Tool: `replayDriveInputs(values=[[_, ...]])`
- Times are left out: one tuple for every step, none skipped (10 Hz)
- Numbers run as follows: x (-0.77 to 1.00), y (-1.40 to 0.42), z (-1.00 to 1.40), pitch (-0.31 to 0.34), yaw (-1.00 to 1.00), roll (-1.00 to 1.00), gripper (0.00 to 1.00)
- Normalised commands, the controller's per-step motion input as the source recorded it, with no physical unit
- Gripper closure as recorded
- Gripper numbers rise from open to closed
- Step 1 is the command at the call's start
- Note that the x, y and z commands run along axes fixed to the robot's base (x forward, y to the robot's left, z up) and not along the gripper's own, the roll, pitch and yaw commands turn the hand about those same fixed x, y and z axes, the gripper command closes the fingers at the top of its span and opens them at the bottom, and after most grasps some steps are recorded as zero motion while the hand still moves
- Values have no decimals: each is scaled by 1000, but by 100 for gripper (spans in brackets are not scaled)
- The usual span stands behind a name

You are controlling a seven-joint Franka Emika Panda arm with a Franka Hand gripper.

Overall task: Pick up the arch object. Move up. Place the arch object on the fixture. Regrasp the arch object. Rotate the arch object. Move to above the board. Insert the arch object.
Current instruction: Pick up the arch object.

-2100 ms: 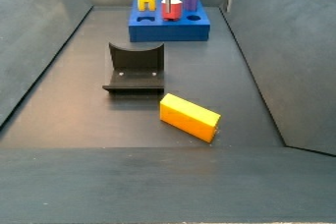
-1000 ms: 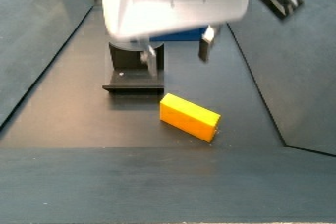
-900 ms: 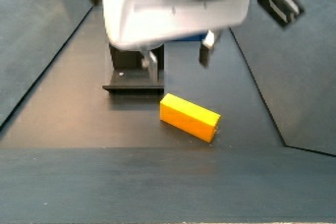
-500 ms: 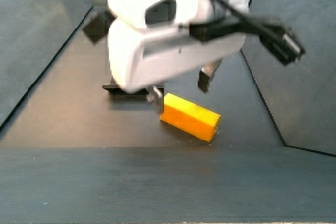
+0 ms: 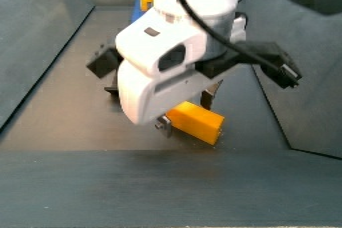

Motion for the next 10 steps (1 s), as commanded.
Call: replayDriveInputs(values=[[-137,-80,-343,-41,206,-11,0],[-186,-57,-300,-53,197,10,0],[-183,-11,-229,-50,166,0,0],[-143,-83,-191,-47,140,31,0],[-189,-117,-60,-96,160,23,0],[-169,-266,-3,-103,177,100,0],[0,0,0,0,0,0,0],[0,0,0,0,0,0,100],[0,0,0,0,0,0,100],[0,0,0,0,0,0,100]])
